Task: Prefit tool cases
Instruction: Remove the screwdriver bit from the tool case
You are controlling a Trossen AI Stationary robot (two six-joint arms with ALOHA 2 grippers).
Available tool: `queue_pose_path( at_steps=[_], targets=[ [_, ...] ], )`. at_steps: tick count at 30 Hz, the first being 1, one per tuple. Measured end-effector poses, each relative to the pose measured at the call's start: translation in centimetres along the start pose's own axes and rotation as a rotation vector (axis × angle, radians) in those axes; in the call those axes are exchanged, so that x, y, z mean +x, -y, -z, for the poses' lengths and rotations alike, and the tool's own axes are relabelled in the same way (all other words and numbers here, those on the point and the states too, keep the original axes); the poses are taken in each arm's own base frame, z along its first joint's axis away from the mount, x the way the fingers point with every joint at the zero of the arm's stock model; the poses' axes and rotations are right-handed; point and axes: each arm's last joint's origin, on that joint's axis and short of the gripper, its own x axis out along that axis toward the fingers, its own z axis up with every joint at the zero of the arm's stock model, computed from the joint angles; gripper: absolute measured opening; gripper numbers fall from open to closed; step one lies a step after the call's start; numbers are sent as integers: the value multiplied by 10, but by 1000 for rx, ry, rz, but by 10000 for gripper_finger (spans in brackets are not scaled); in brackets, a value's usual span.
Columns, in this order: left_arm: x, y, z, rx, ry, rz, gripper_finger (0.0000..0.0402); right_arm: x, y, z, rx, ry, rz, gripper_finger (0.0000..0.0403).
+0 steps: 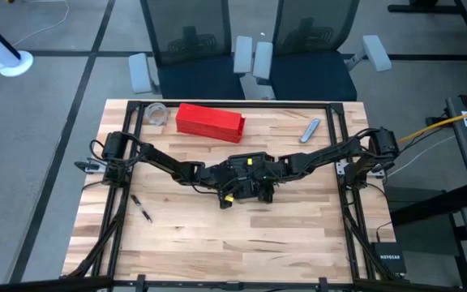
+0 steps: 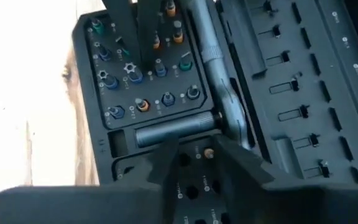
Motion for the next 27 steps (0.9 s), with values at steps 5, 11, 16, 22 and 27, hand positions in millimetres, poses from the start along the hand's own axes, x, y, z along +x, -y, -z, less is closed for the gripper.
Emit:
queue_pose_path(
  at_steps=[5, 11, 16, 22, 27],
  targets=[
    [0, 0, 0, -2, -1, 1, 0, -5, 2, -6, 89, -19, -7, 11],
    [0, 0, 0, -2, -2, 2, 0, -23, 5, -29, 98, 41, -36, 3],
    [0, 0, 0, -1, -9, 1, 0, -48, 21, -27, 81, -19, 64, 2],
    [0, 0, 1, -1, -20, 0, 0, -80, 55, 1, 147, -204, 250, 1],
    [0, -1, 1, 9, -20, -2, 0, -82, 74, 33, 291, -226, 214, 1]
  ],
)
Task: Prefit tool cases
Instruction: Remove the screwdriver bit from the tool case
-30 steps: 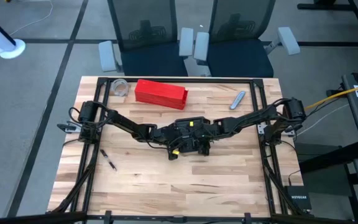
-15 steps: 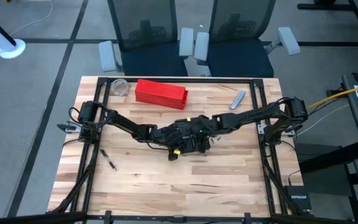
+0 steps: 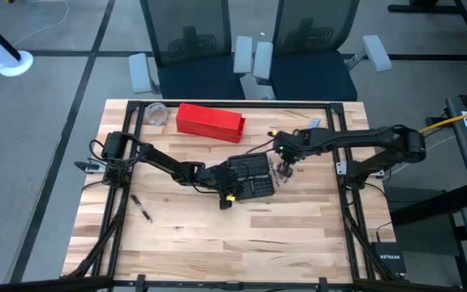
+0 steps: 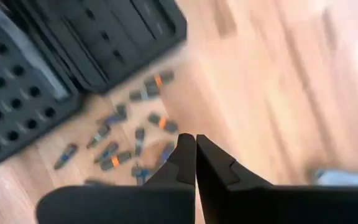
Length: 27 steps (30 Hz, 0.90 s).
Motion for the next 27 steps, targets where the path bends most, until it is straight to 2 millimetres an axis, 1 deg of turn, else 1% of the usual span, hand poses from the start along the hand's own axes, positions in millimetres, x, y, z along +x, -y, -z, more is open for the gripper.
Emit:
queue_pose_path(
  at_steps=[4, 7, 11, 15, 17, 20, 23, 27],
  targets=[
    [0, -4, -1, -8, 2, -6, 0, 17, 6, 12, 117, -11, -110, 7],
    [1, -8, -2, -17, 15, -14, 0, 25, 4, 17, 127, 1, -168, 27],
    [1, -12, -4, -25, 28, -25, 0, 27, 3, 19, 145, 5, -184, 74],
    [1, -14, -4, -28, 31, -29, 0, 27, 5, 19, 140, 16, -134, 131],
    [1, -14, -5, -22, 34, -31, 0, 26, 5, 19, 100, 9, -123, 156],
    [-2, -14, -9, 6, 49, -34, 0, 18, 4, 10, 5, 35, -154, 181],
    [-8, -15, -17, 40, 84, -49, 0, 8, 2, -3, -60, 91, -171, 186],
    [-17, -21, -27, 55, 108, -83, 0, -7, 2, -20, -106, 169, -178, 174]
  ],
)
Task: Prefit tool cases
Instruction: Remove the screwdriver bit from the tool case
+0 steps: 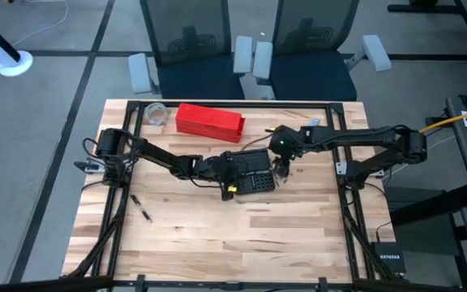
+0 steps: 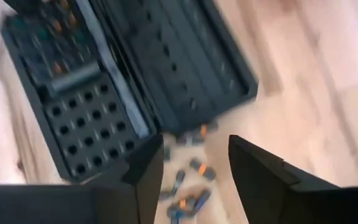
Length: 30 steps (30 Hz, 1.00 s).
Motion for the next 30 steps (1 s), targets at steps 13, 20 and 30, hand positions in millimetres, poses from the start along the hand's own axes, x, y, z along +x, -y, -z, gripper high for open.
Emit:
queue_pose_path(
  at_steps=[13, 20, 30],
  targets=[
    [-63, -14, -27, 165, -168, -15, 0, 2, -52, -5, -165, 28, -255, 108],
    [-66, -4, -17, 95, -161, 2, 0, 35, -95, 1, -163, 3, -207, 10],
    [-67, 20, -25, 162, -54, 74, 0, 59, -83, -1, 5, 27, -45, 2]
  ],
)
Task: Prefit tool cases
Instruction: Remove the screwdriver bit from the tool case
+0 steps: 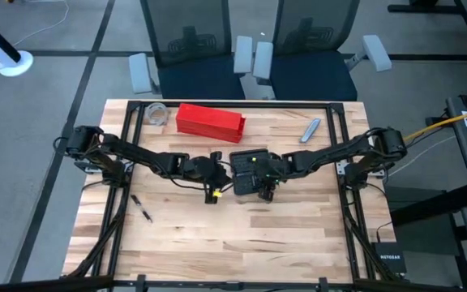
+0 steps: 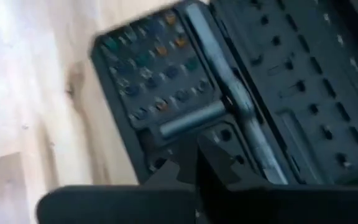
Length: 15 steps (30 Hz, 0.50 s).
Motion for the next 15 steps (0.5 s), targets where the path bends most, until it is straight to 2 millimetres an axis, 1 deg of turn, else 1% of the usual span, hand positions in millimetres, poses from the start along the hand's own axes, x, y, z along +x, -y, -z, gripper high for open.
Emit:
queue_pose_path(
  at_steps=[2, 7, 12, 15],
  targets=[
    [1, 4, 1, -26, -1, 35, 0, 1, 4, 4, 21, -14, 7, 1],
    [8, 11, 7, -74, -37, 69, 6, 3, 4, 9, 21, -15, -5, 1],
    [21, 14, 22, -138, -120, 83, 33, 11, 7, 20, 75, -11, -13, 1],
    [29, 16, 26, -193, -124, 83, 53, 13, 8, 26, 113, 1, -24, 1]
  ],
)
